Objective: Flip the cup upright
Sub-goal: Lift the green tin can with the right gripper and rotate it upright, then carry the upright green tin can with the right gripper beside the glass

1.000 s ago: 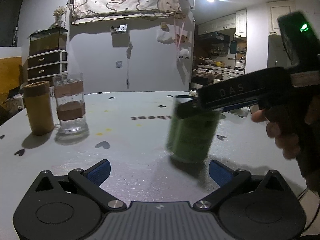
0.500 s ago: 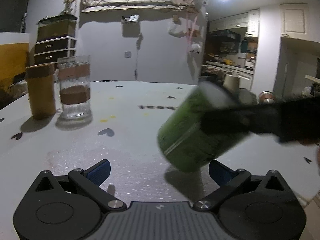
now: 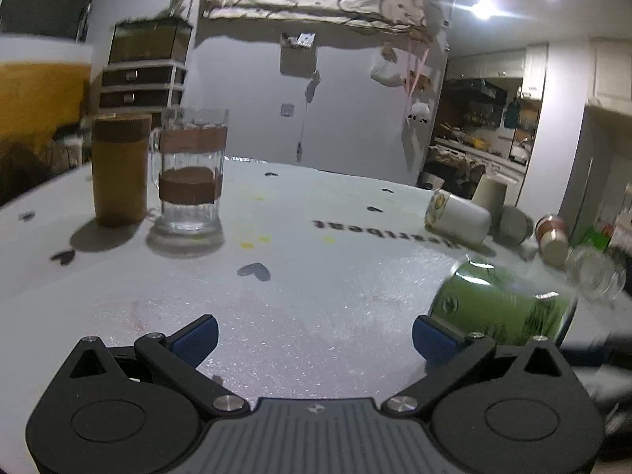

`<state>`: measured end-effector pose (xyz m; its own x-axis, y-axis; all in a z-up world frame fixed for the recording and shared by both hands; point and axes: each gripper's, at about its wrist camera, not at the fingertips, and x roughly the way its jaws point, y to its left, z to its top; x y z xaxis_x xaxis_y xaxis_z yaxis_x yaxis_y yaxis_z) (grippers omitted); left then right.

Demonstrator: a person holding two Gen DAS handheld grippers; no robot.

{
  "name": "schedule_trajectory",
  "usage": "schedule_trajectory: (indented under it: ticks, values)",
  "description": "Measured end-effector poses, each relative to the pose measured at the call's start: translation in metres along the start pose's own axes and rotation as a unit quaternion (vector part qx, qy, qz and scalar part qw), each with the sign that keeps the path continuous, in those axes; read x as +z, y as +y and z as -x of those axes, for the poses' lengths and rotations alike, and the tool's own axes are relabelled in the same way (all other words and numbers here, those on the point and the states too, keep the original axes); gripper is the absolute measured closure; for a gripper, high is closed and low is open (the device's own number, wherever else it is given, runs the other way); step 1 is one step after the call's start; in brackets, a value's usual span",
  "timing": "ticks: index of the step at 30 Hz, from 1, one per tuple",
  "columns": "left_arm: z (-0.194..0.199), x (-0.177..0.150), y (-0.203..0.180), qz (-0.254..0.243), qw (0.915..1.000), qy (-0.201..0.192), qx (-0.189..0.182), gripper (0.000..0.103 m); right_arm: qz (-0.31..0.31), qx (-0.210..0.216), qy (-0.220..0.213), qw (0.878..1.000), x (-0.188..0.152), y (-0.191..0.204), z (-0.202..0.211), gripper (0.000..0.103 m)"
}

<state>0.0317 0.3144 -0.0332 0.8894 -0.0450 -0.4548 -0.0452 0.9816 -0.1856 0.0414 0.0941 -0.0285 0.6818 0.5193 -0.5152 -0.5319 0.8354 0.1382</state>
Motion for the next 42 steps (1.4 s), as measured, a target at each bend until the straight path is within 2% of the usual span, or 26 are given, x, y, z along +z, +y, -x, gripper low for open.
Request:
schedule_trajectory:
  ticks: [4, 6, 10, 13, 15, 19, 21, 22, 24, 35, 39, 42]
  values:
    - [-0.002, 0.012, 0.006, 0.060, 0.9958, 0.037, -0.059, 0.001, 0.006, -0.018, 0.017, 1.000, -0.012, 0.004, -0.007, 0.028]
    - [-0.004, 0.016, 0.003, 0.072, 0.9934, 0.045, -0.077, 0.001, 0.004, -0.024, 0.019, 1.000, -0.014, 0.004, -0.009, 0.022]
    - [-0.009, 0.025, -0.008, 0.076, 0.9900, 0.059, -0.103, 0.001, -0.002, -0.024, -0.005, 1.000, -0.017, 0.002, 0.000, 0.019]
    - [-0.016, 0.032, -0.011, 0.095, 0.9837, 0.079, -0.130, 0.003, -0.007, -0.030, -0.035, 0.999, -0.016, -0.001, 0.012, 0.021]
    - [-0.022, 0.036, -0.009, 0.127, 0.9747, 0.102, -0.153, 0.006, -0.012, -0.031, -0.064, 0.997, -0.014, -0.004, 0.022, 0.024]
    - [-0.038, 0.037, -0.005, 0.203, 0.9444, 0.156, -0.206, 0.008, -0.018, -0.030, -0.105, 0.994, -0.004, -0.010, 0.030, 0.030]
    - [-0.045, 0.034, -0.008, 0.218, 0.9340, 0.176, -0.222, 0.010, -0.020, -0.033, -0.110, 0.993, 0.001, -0.013, 0.026, 0.034]
    - [-0.047, 0.032, -0.011, 0.220, 0.9320, 0.182, -0.224, 0.010, -0.023, -0.038, -0.109, 0.993, 0.003, -0.016, 0.022, 0.042]
    - [-0.052, 0.028, -0.017, 0.219, 0.9295, 0.193, -0.225, 0.010, -0.030, -0.052, -0.102, 0.993, 0.003, -0.021, 0.014, 0.046]
    - [-0.085, 0.020, -0.034, 0.261, 0.9059, 0.231, -0.240, 0.011, -0.012, -0.053, -0.120, 0.991, -0.006, -0.017, 0.016, 0.045]
    - [-0.088, 0.020, -0.041, 0.260, 0.9066, 0.223, -0.247, 0.013, -0.005, -0.052, -0.125, 0.991, -0.012, -0.014, 0.024, 0.045]
    - [-0.080, 0.018, -0.048, 0.239, 0.9073, 0.210, -0.275, 0.019, -0.001, -0.051, -0.126, 0.991, -0.019, -0.013, 0.032, 0.045]
